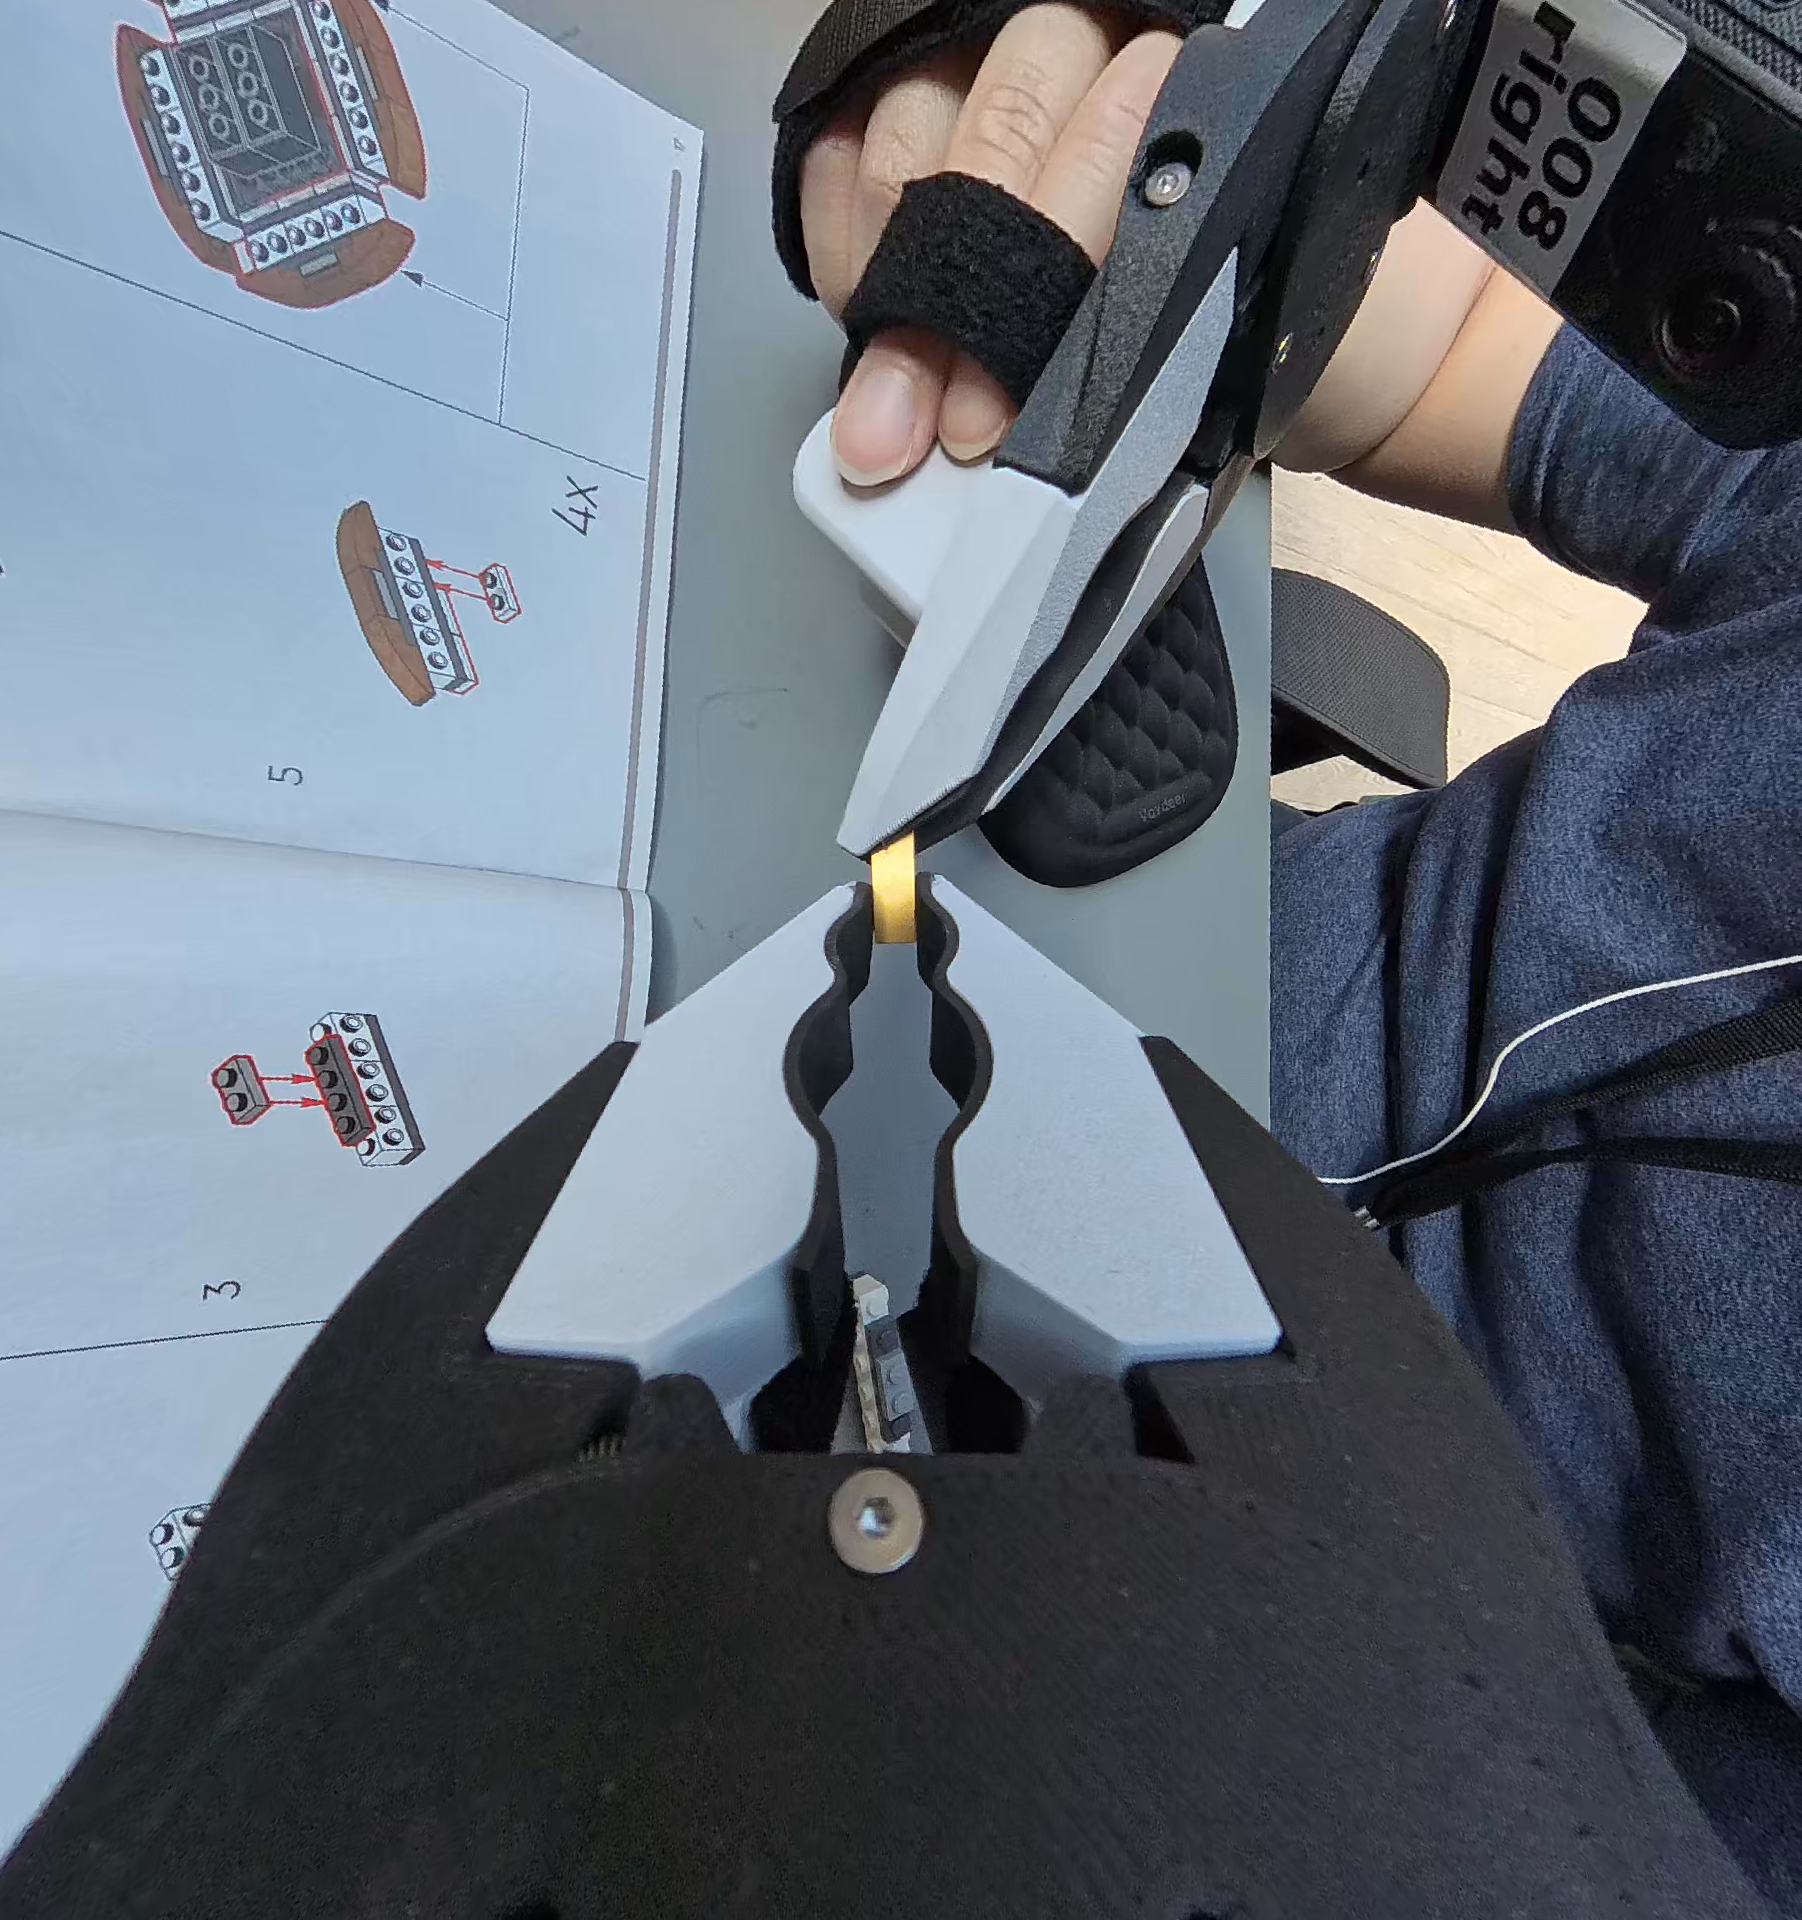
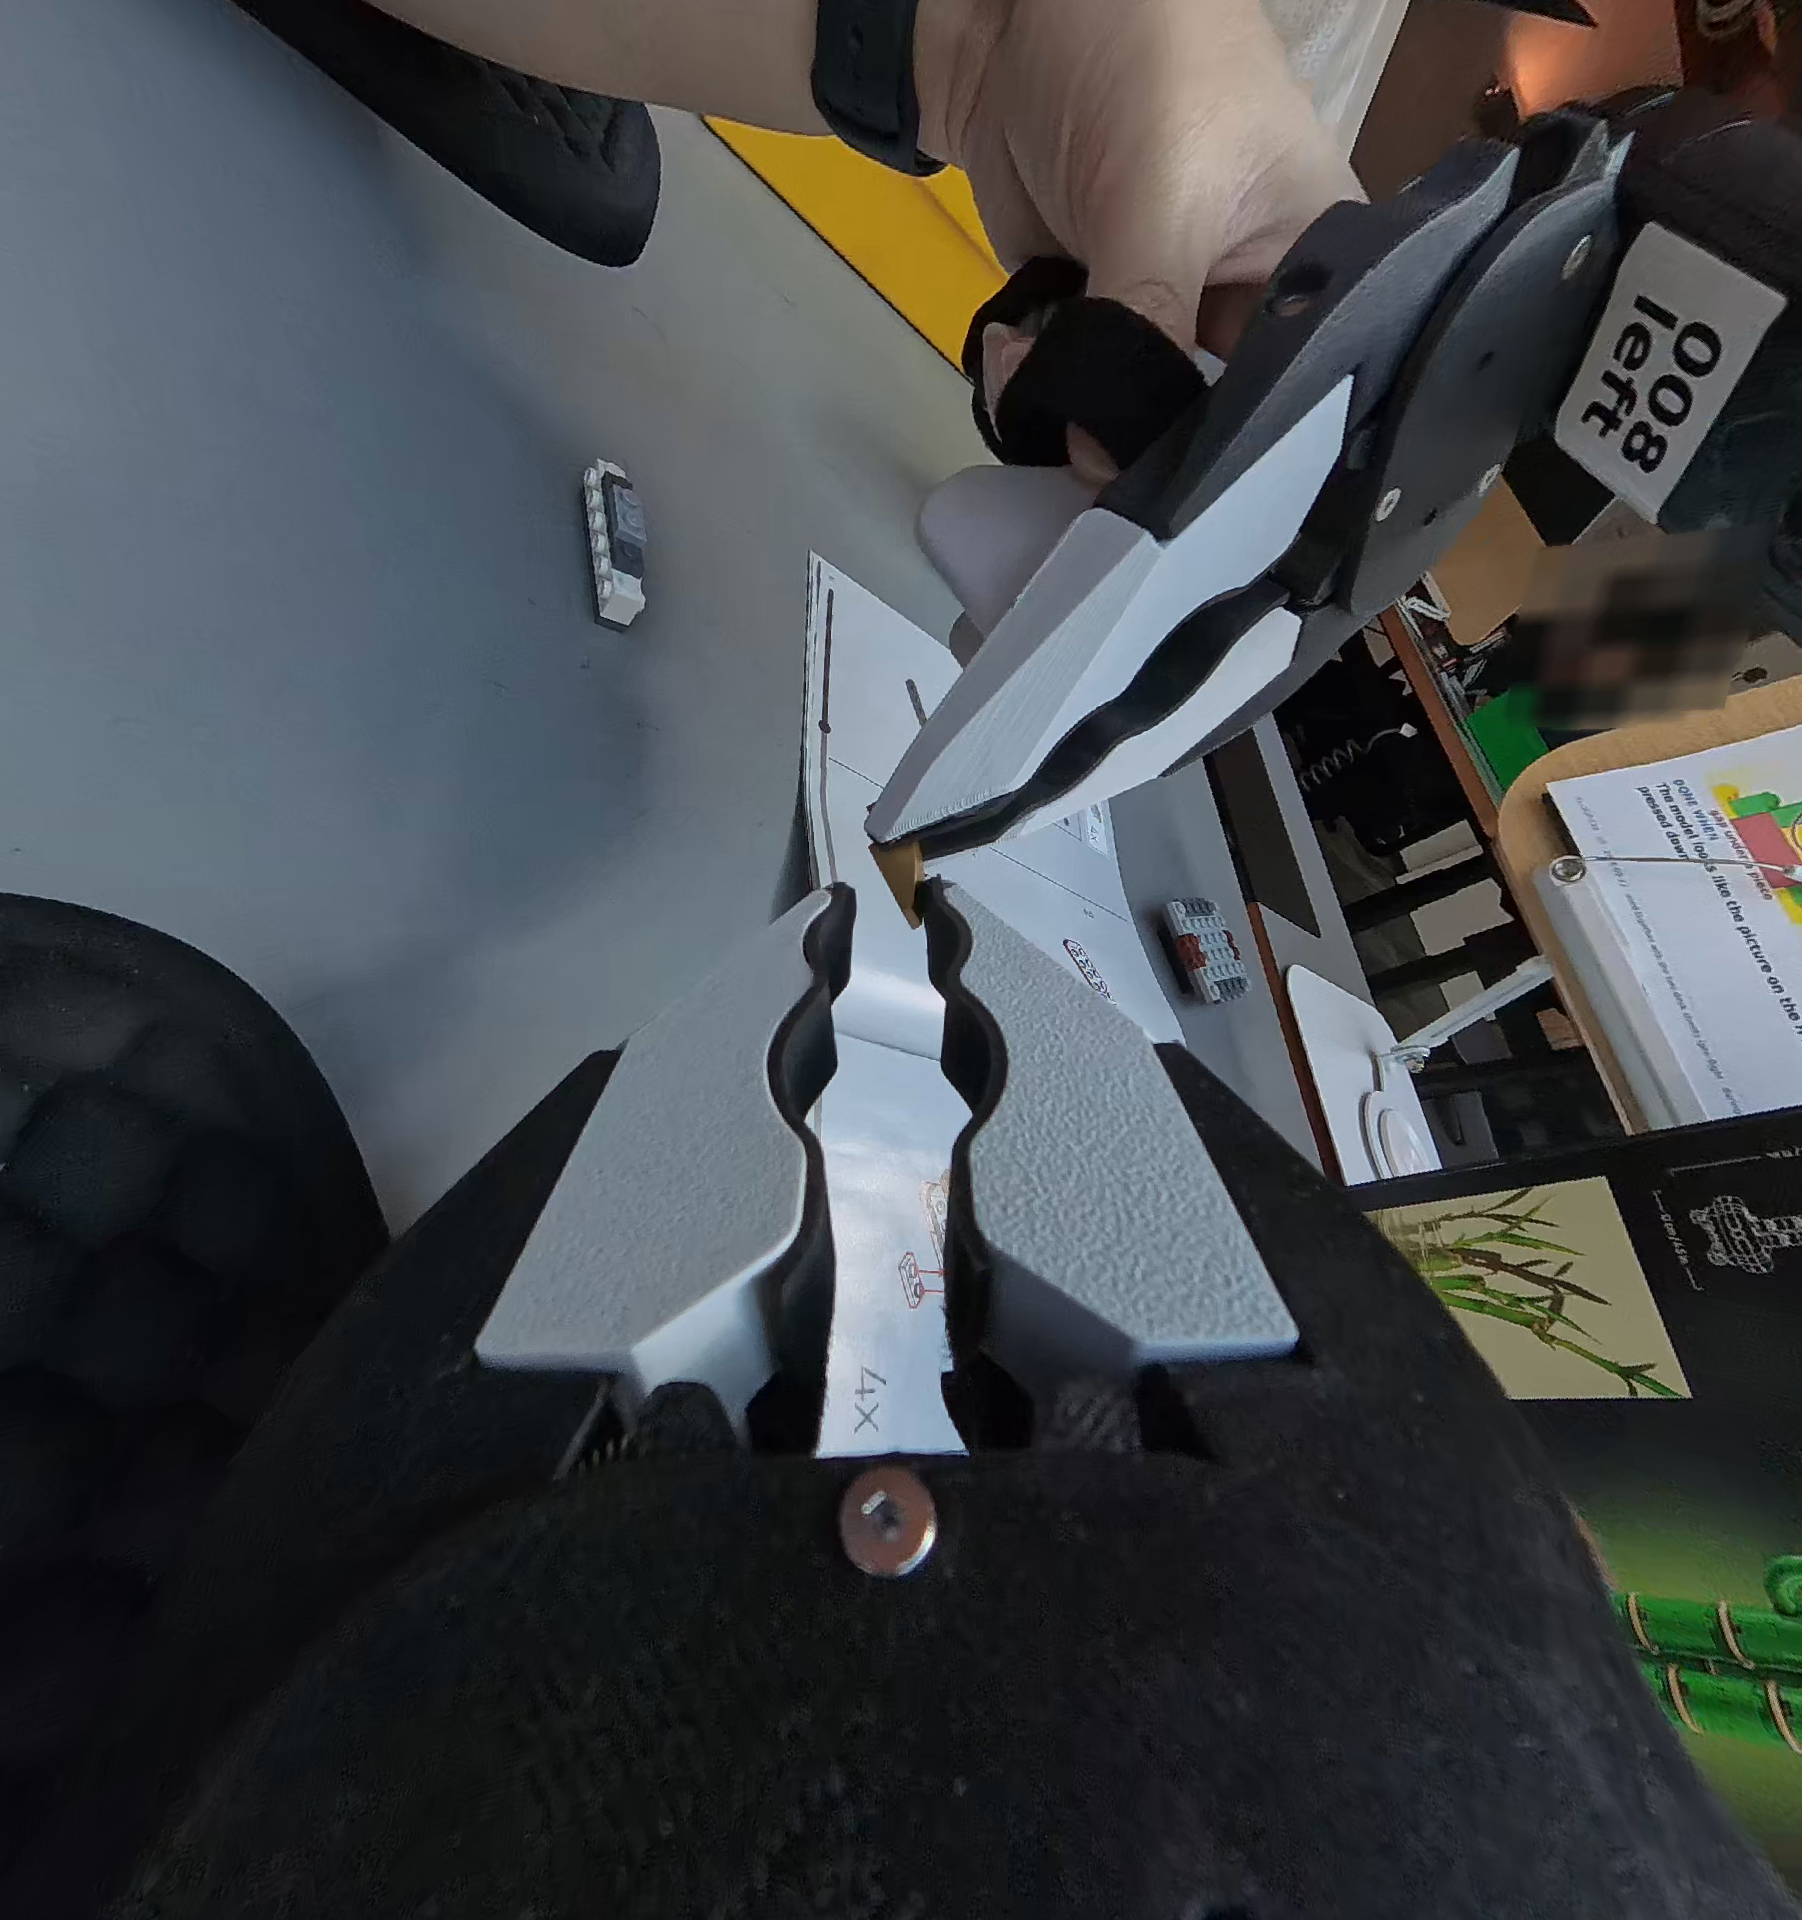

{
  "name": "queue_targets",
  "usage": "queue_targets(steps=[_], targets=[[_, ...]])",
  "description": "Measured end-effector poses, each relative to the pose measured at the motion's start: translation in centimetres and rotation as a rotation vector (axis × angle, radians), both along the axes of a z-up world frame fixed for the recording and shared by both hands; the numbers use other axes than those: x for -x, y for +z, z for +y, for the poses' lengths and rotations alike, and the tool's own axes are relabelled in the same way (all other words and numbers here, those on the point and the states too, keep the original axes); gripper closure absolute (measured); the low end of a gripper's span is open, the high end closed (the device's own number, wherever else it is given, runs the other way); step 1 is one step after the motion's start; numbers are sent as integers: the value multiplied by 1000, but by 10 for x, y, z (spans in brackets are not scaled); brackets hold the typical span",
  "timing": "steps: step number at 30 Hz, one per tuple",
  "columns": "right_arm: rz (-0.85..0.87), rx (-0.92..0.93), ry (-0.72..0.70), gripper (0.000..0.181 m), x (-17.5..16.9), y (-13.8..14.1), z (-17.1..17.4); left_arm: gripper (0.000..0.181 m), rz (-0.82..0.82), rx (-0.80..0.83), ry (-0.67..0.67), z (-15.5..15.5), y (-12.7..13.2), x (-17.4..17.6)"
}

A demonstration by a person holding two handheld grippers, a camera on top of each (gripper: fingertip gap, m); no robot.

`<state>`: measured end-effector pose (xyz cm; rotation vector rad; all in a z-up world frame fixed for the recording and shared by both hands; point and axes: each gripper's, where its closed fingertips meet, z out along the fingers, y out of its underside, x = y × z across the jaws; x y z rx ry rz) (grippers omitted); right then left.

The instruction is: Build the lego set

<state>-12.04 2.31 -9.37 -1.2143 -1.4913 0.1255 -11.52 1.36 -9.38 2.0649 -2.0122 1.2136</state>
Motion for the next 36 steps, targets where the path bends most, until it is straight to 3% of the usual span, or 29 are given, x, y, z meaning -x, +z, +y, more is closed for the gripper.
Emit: queue_targets(steps=[2,8,12,15,18,21,26,36], targets=[[-6,-12,-7,176,0,0,0,175,5,15,-2,-1,-1,0],[-14,-32,-26,177,-2,3,2,175,-9,69,18,0,1,-1],[-13,-70,-81,177,-14,8,12,164,-50,102,57,7,11,-3],[14,-98,-263,177,-46,16,41,163,-93,116,99,19,20,-1],[159,-213,-632,177,-113,46,81,163,-114,145,124,25,24,2],[208,-300,-763,177,-150,62,87,163,-104,145,114,23,22,2],[84,-389,-808,177,-169,58,93,165,-55,99,76,16,11,3],[75,-385,-830,177,-179,57,95,167,-60,92,100,22,15,6]])
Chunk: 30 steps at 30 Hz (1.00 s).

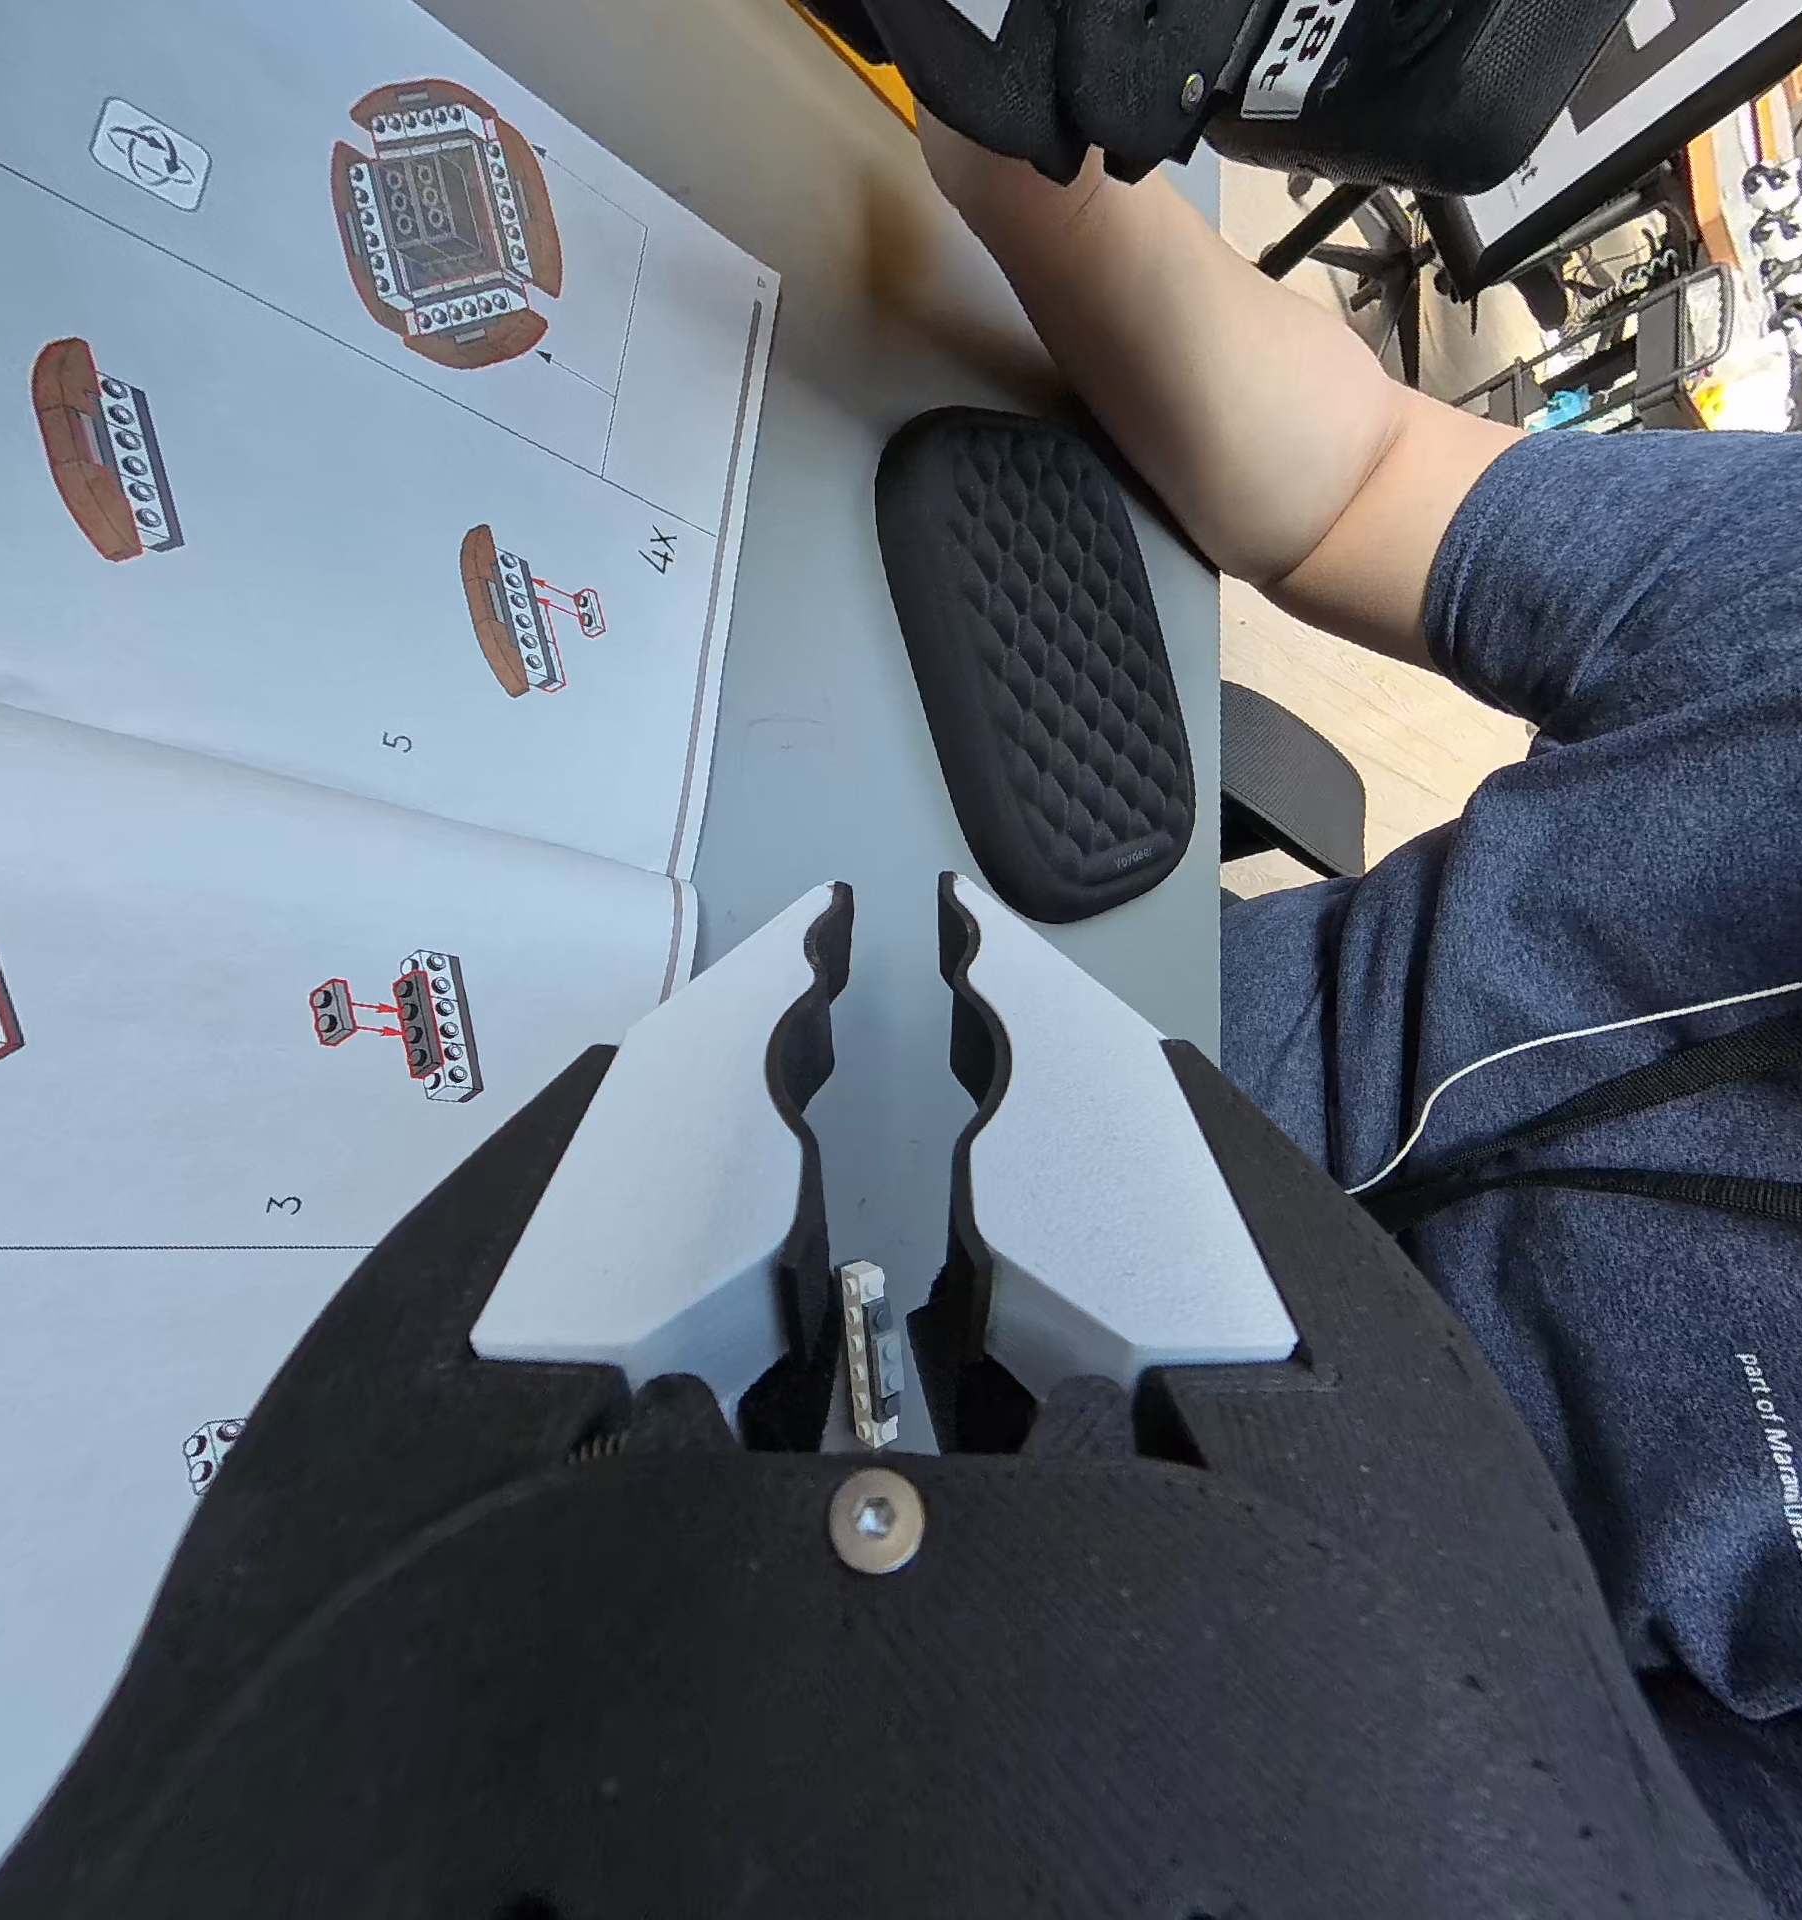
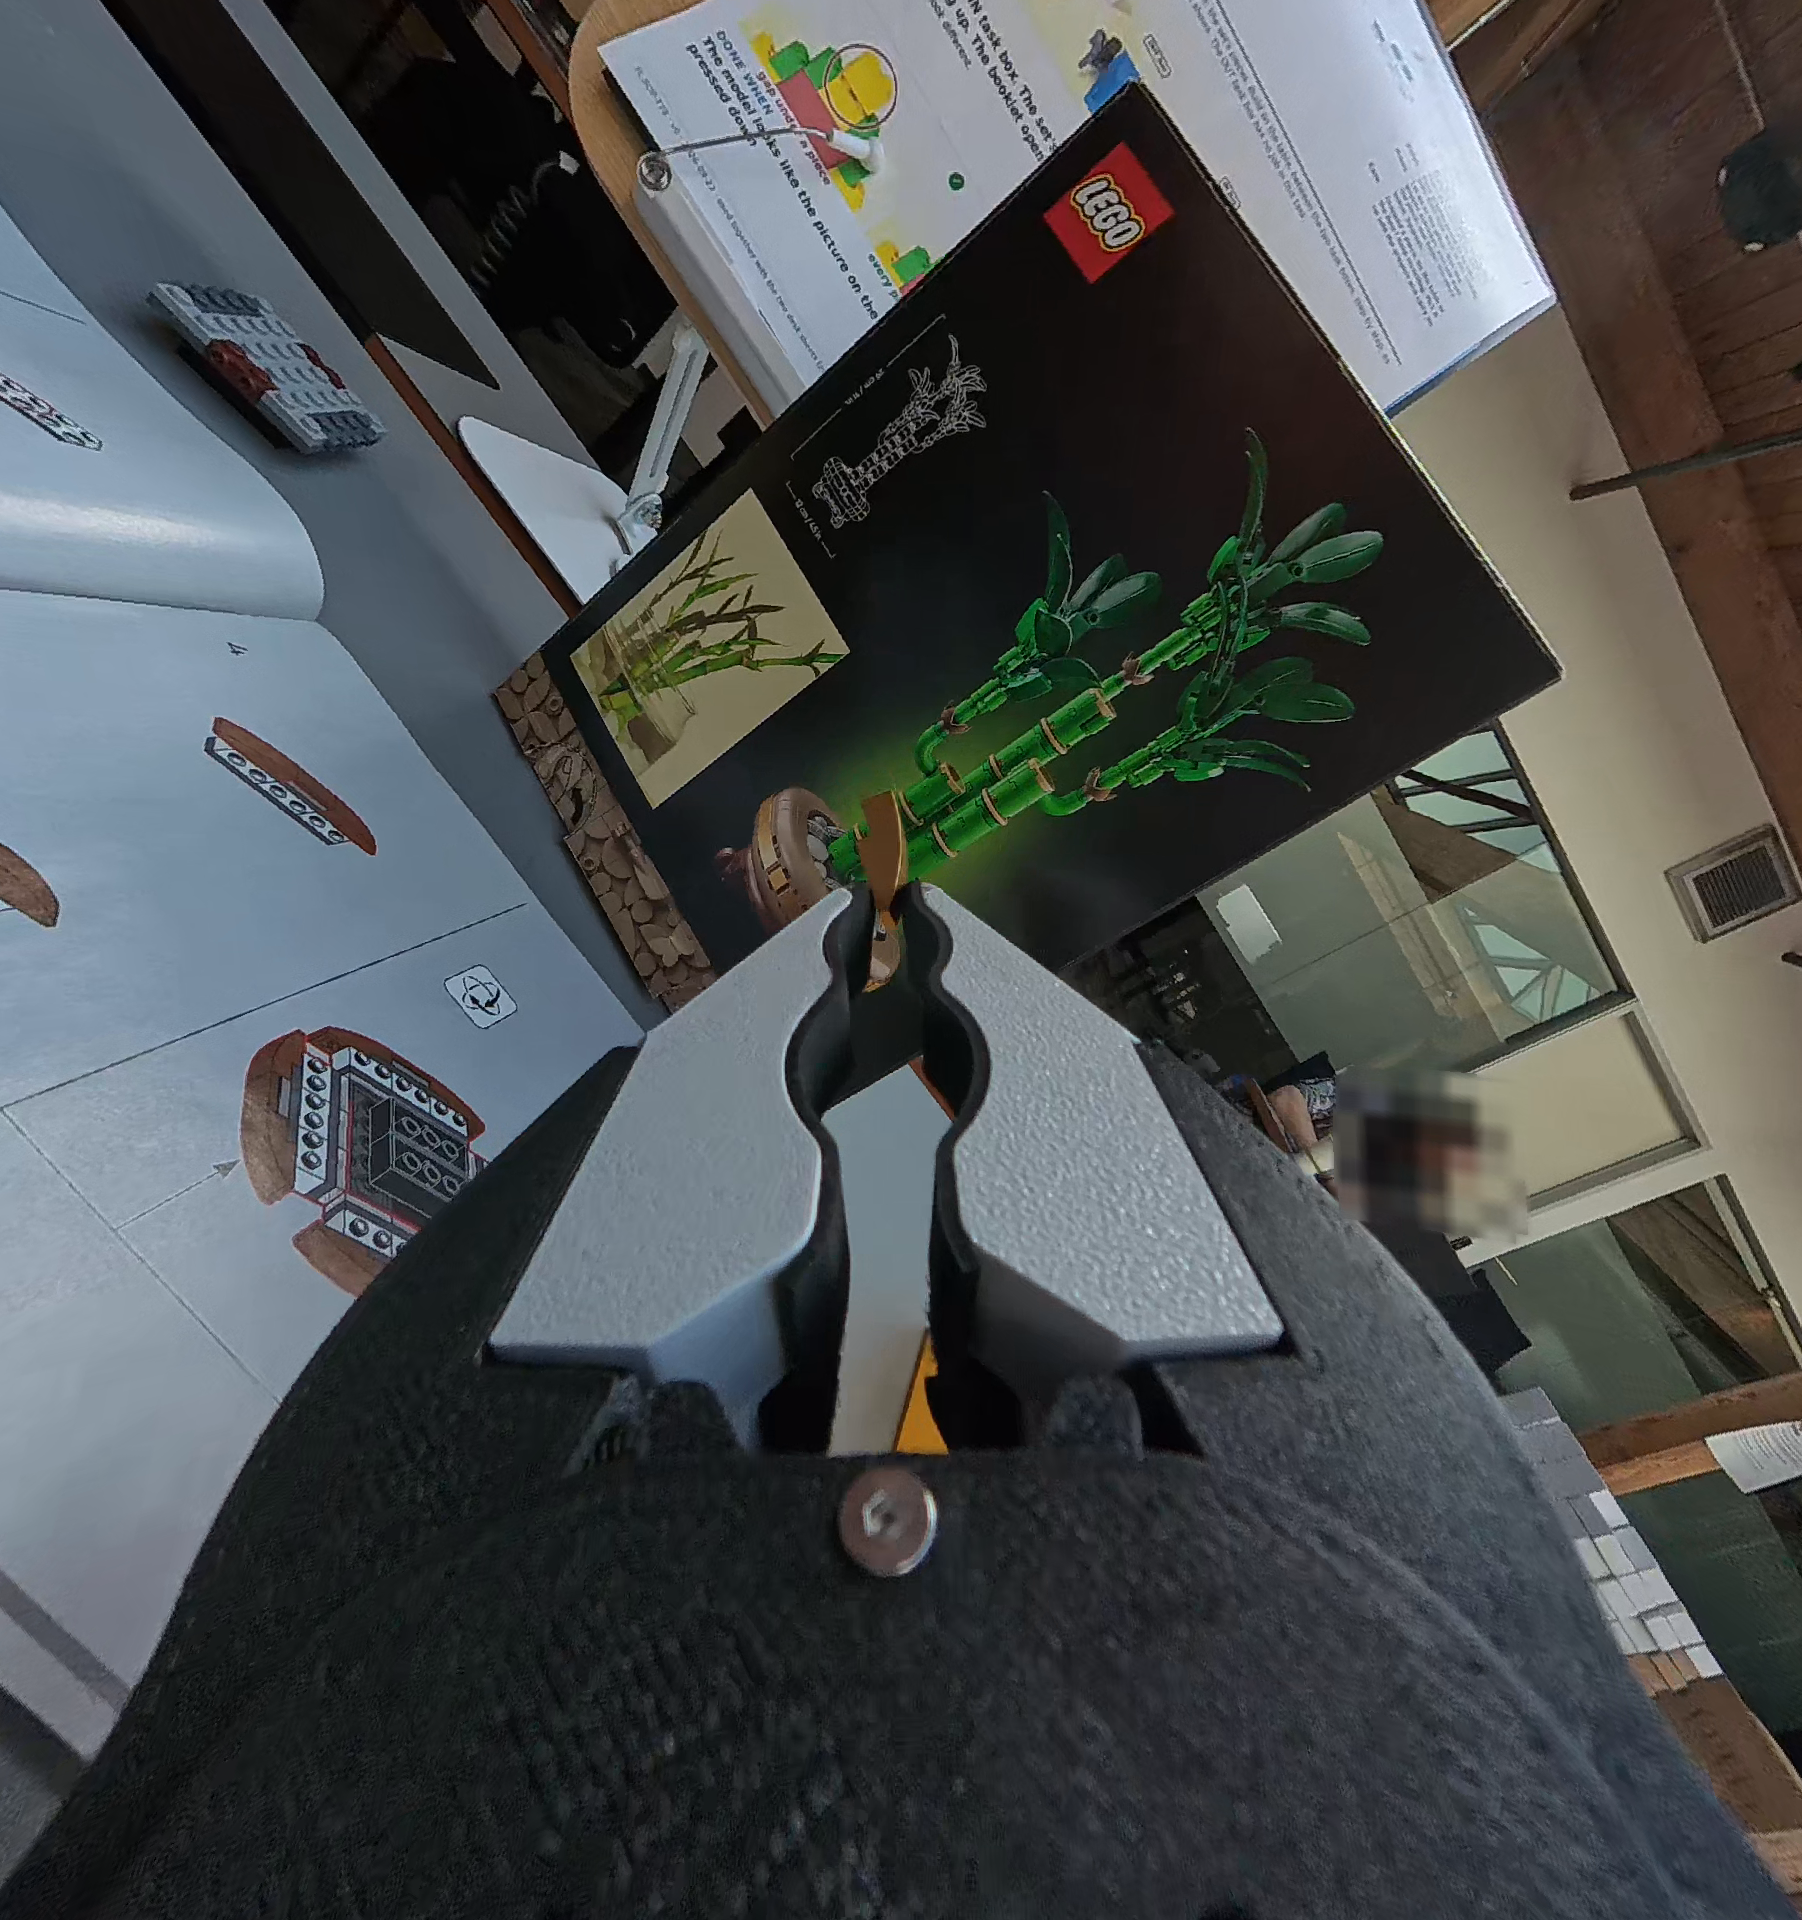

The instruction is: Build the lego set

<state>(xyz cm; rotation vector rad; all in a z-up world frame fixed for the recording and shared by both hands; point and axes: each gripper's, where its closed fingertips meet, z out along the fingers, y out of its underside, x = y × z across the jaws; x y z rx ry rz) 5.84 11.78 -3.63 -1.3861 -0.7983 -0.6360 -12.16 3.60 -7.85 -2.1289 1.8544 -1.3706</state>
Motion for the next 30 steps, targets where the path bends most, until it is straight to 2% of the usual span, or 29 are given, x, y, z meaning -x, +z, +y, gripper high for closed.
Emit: queue_targets(steps=[12,13,16,17,23,30], targets=[[32,22,12,177,-3,-4,2,168,17,-12,3,2,-2,2],[17,41,61,177,5,-7,0,168,18,-12,5,2,-2,2],[-110,165,378,177,55,-37,-22,168,21,-14,10,4,-2,3],[-151,183,424,177,64,-44,-27,168,24,-18,11,4,-3,5],[-213,385,538,177,85,-82,-40,169,26,-51,57,18,2,14],[-213,429,545,176,86,-90,-40,169,16,-57,92,28,7,20]])
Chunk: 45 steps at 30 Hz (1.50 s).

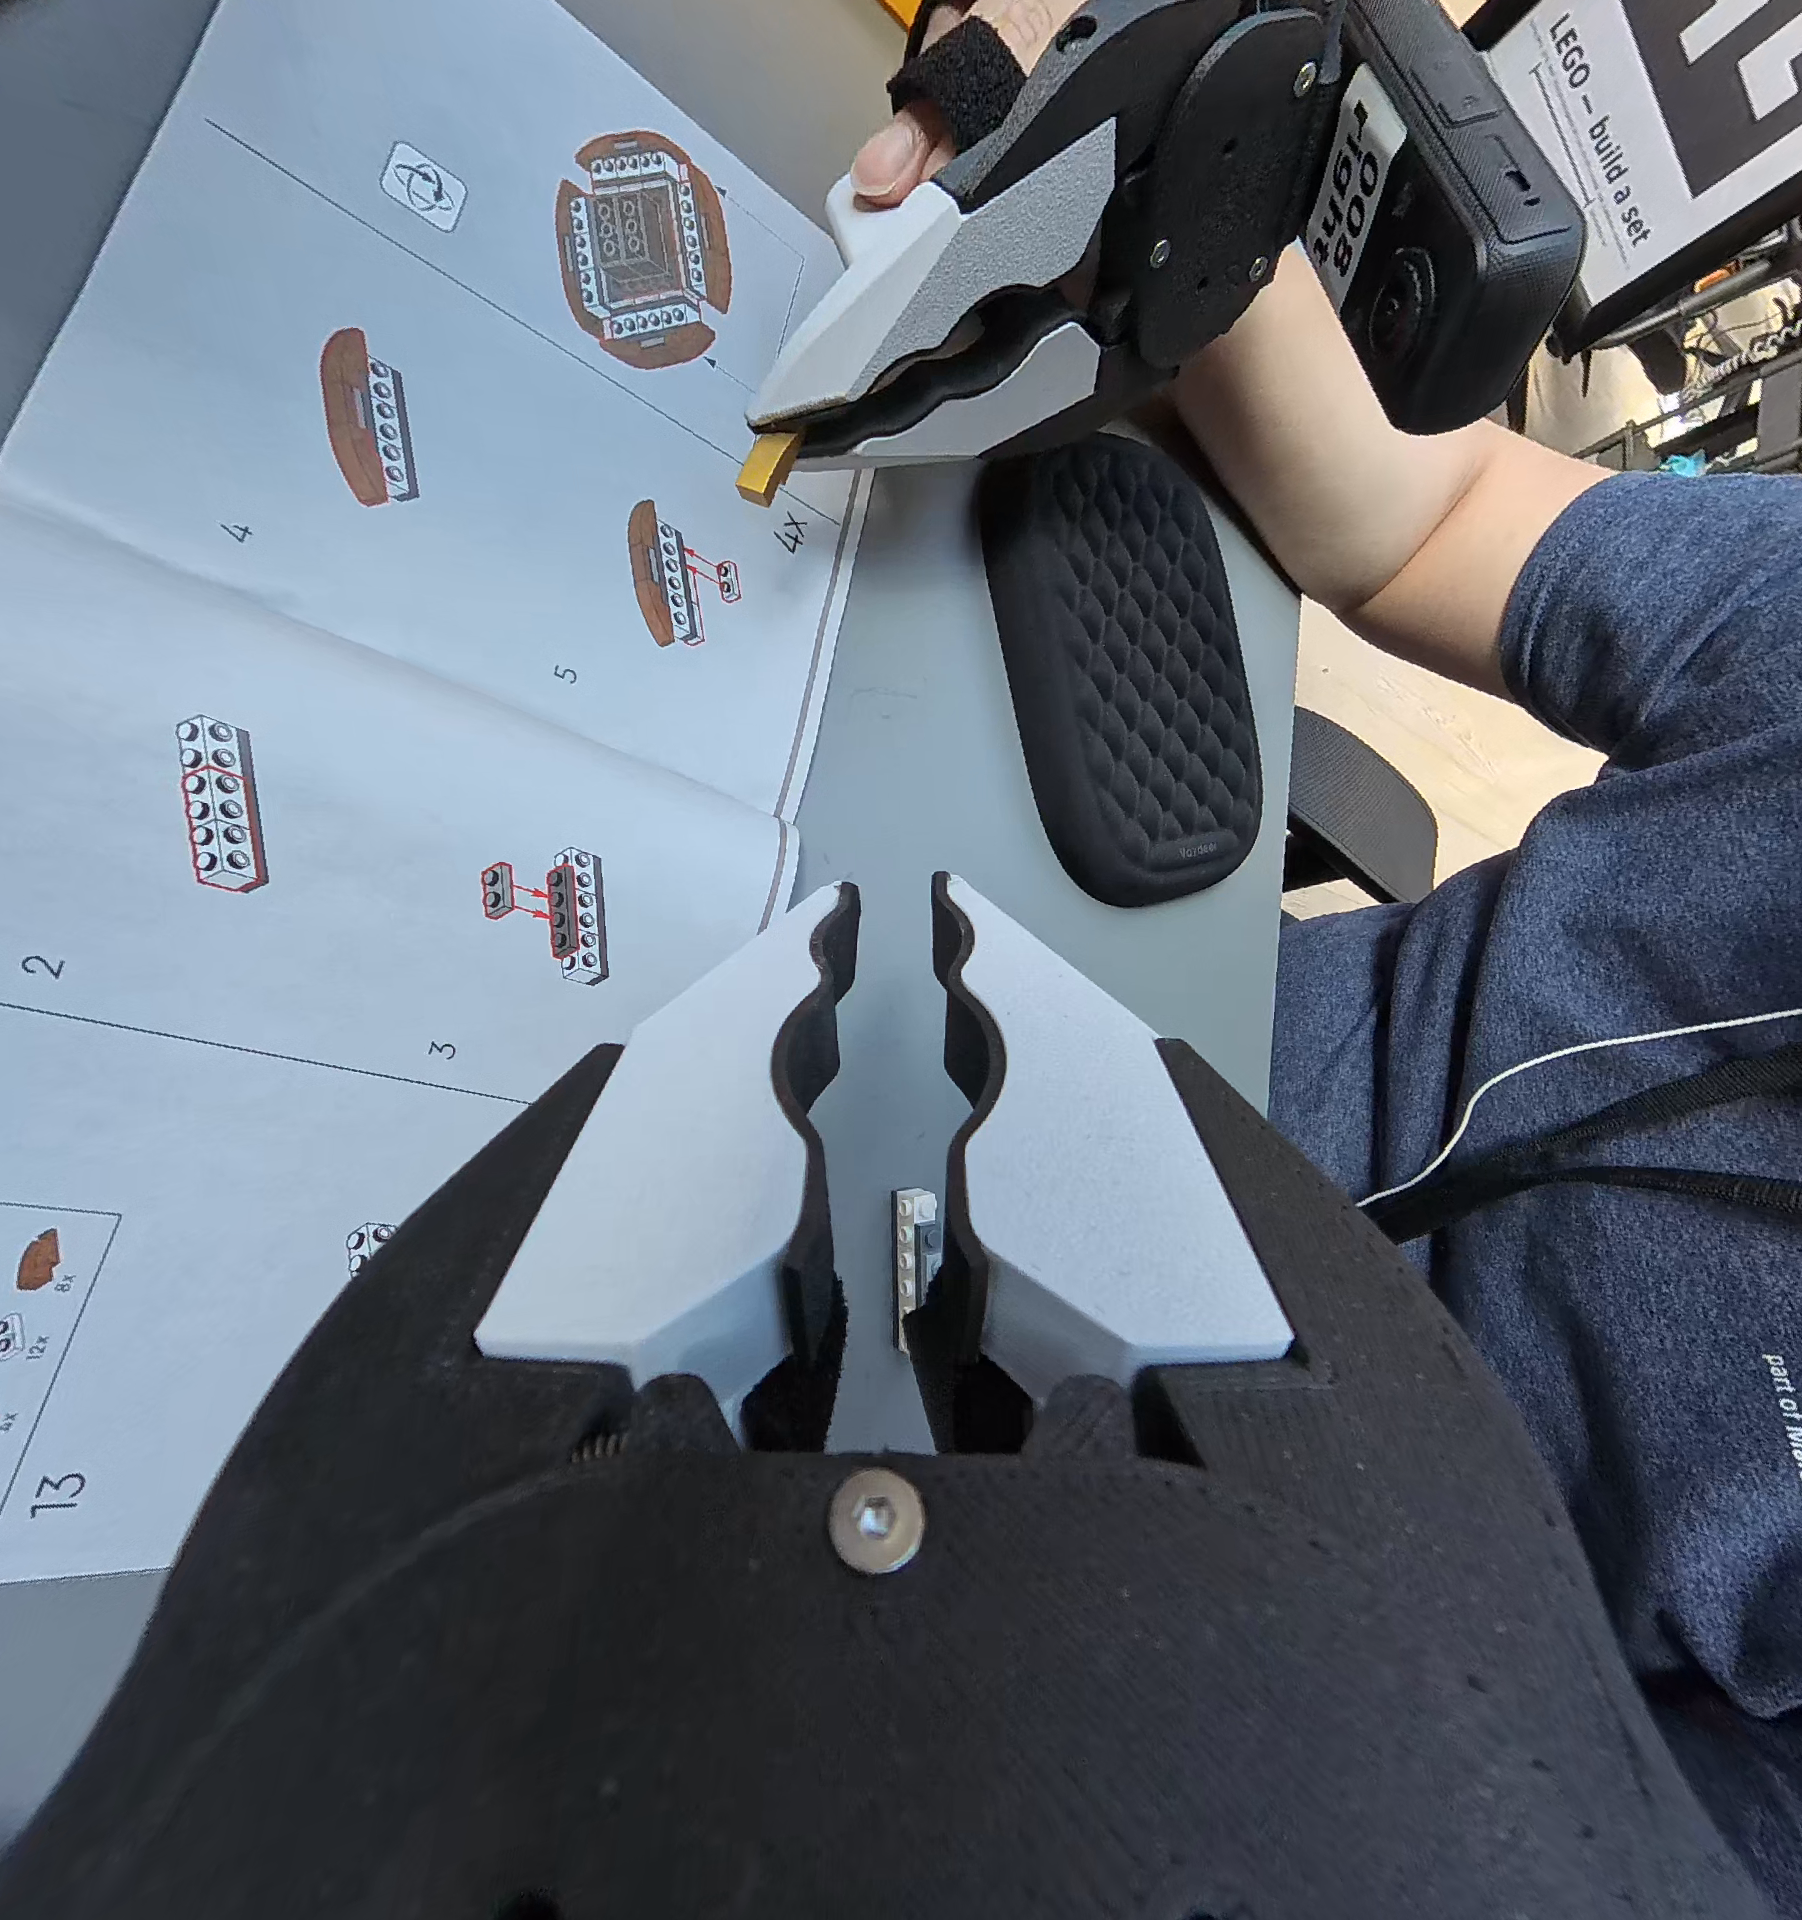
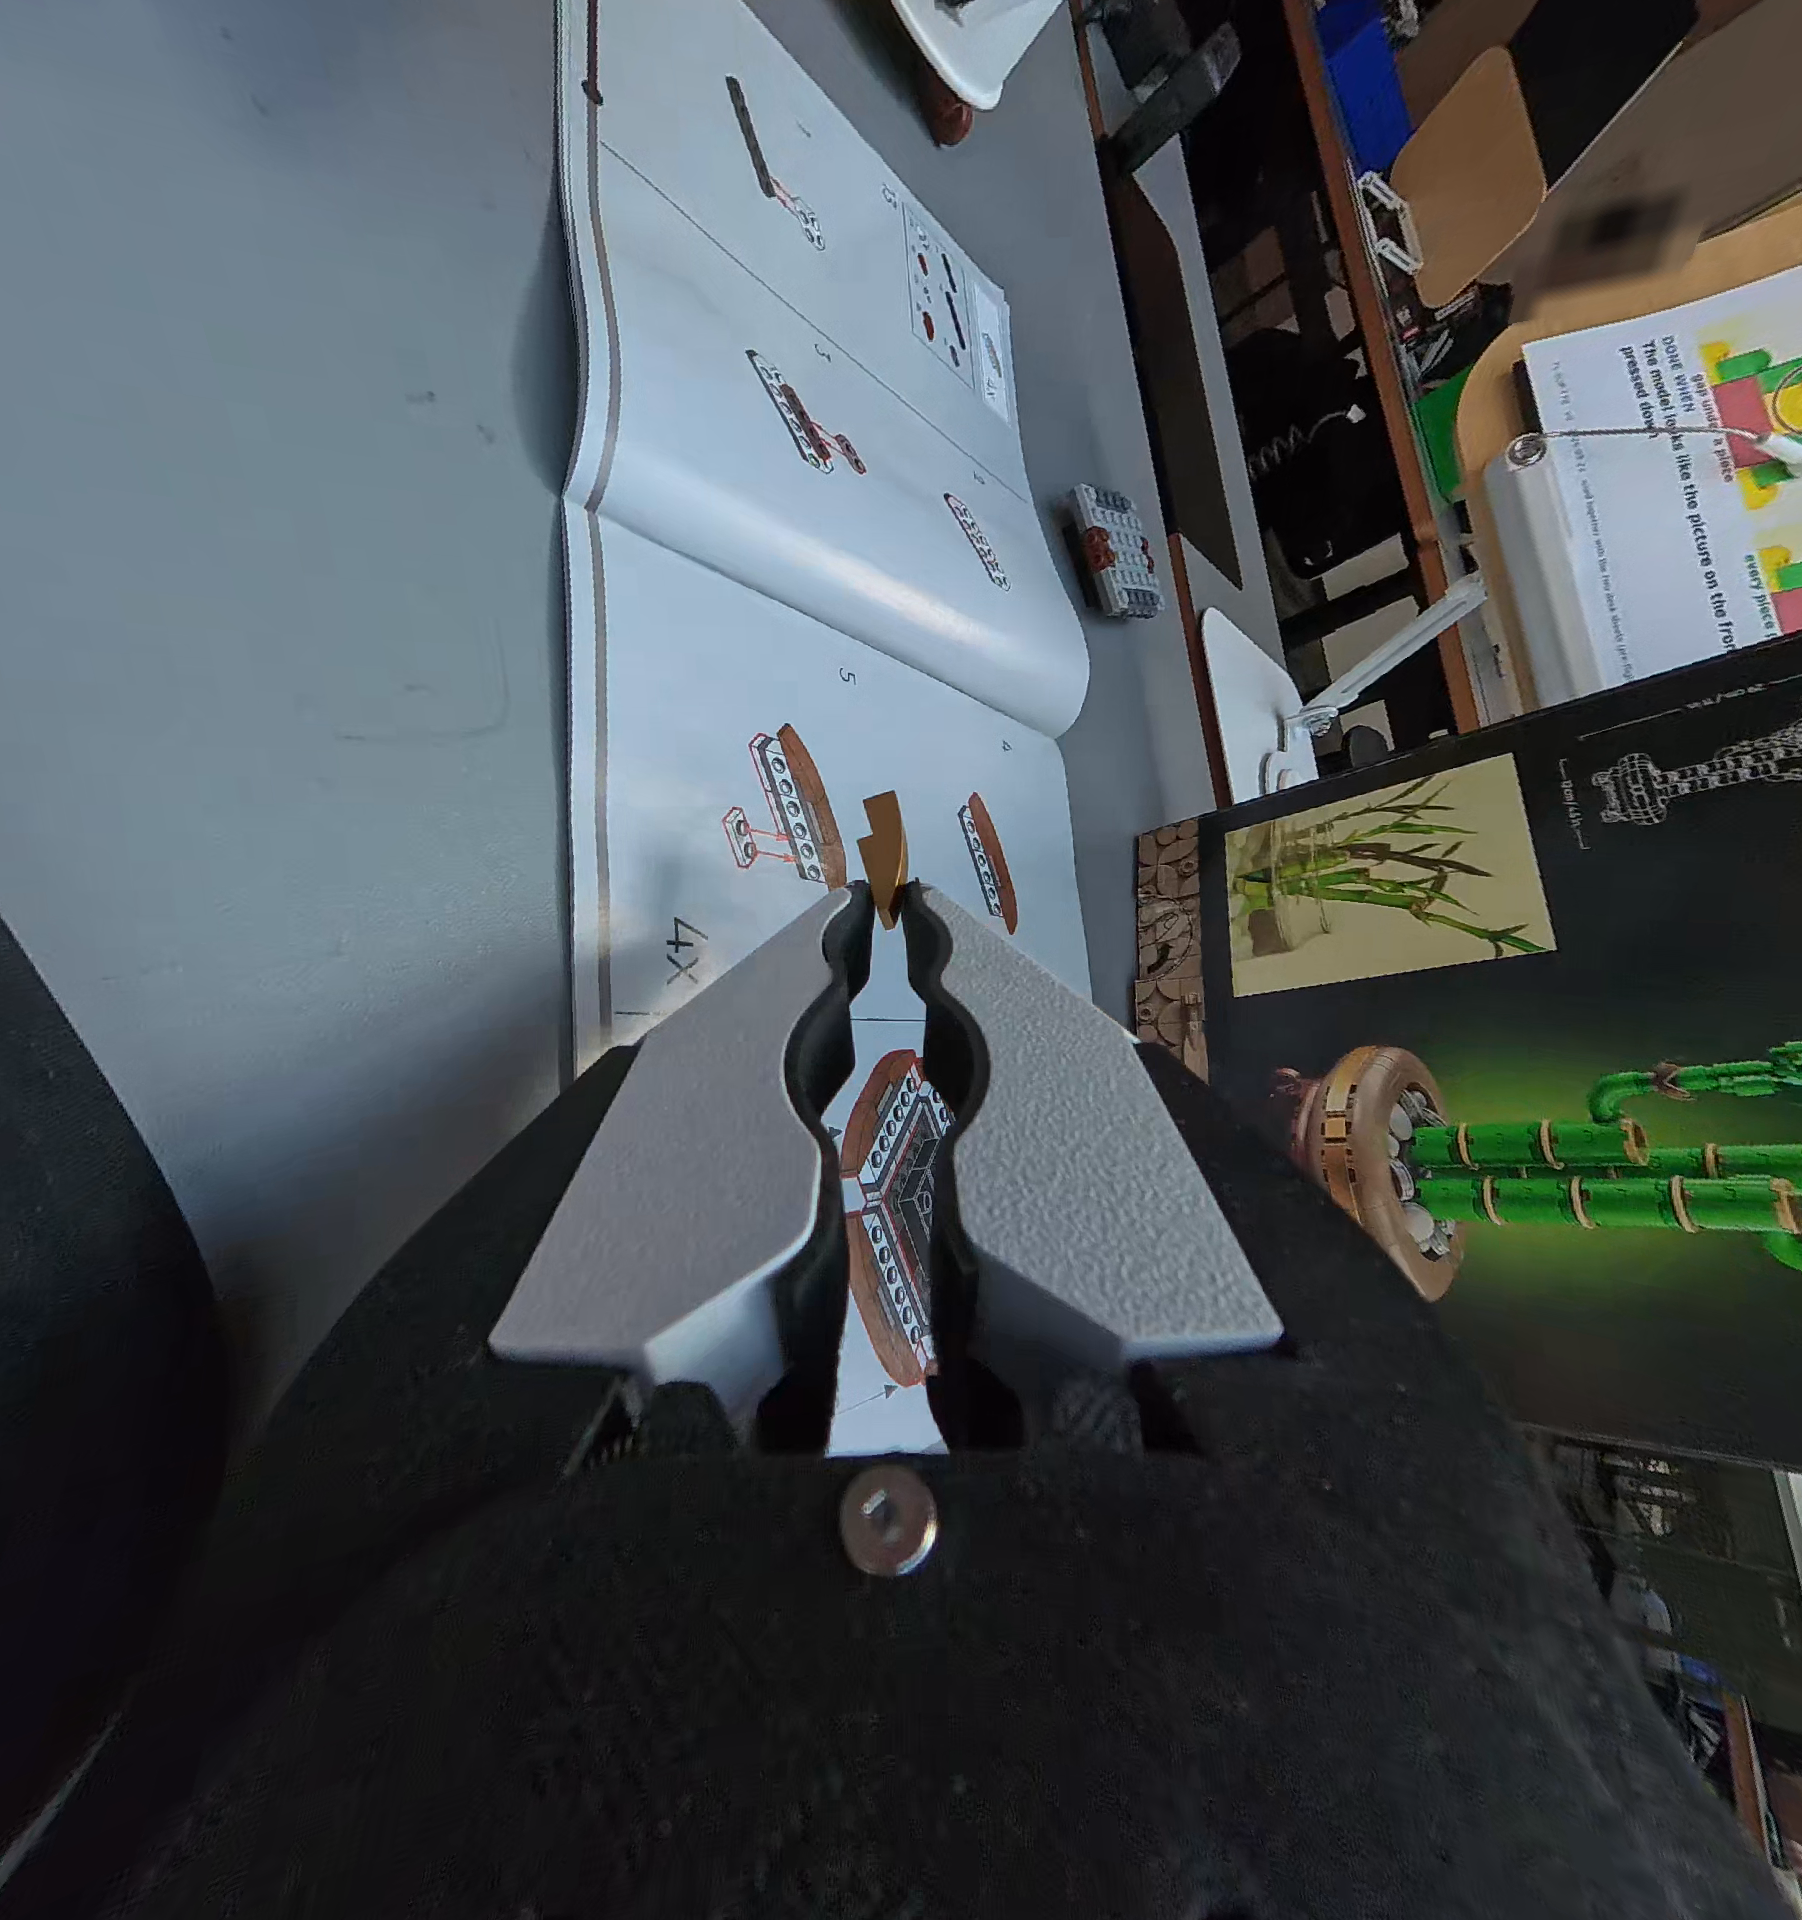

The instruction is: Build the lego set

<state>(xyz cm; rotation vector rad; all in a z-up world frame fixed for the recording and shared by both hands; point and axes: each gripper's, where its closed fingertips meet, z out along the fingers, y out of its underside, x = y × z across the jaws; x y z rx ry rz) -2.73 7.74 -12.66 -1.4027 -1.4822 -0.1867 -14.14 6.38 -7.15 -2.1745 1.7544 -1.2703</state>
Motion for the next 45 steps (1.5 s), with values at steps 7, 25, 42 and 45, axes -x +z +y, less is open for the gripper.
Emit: queue_targets(steps=[7,25,42,45], targets=[[5,-1,-12,176,-1,0,2,169,11,-1,-3,-1,-3,0],[221,-173,58,177,44,61,-18,158,-253,-183,94,1,20,-54],[181,-221,72,177,55,60,-22,174,-234,-15,27,-18,0,-62],[176,-215,70,177,55,58,-21,174,-228,-6,24,-18,-2,-62]])
